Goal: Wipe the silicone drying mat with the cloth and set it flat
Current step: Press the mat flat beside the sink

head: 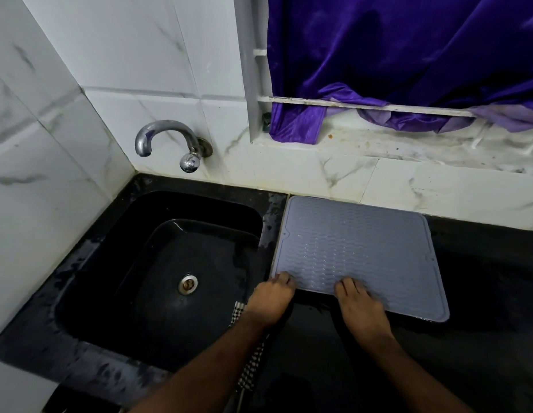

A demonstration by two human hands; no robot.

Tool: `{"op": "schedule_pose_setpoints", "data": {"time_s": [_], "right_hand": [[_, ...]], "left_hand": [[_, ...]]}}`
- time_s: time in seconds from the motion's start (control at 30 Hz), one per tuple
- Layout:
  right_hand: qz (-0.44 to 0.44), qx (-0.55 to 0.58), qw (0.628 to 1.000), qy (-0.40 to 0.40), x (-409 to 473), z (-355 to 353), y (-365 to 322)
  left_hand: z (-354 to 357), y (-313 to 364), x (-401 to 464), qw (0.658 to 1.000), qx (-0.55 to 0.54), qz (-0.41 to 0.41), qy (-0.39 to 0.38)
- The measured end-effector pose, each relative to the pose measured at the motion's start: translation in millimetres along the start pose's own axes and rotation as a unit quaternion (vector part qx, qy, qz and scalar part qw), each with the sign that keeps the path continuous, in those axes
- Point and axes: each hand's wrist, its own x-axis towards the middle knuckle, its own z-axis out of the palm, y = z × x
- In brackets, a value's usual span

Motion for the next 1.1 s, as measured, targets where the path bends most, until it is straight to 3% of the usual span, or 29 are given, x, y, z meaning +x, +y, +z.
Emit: {"op": "schedule_pose_setpoints", "data": {"time_s": [0.47,1.1], "right_hand": [[0.031,0.015,0.998,-0.051,-1,-6,-2],[0.047,0.032,0.997,-0.044,0,-4,-12]], "left_hand": [[-3,7,0,1.0,-0.017,-0.013,0.02],[4,1,0,0.999,-0.032,-0.021,0.025]]}}
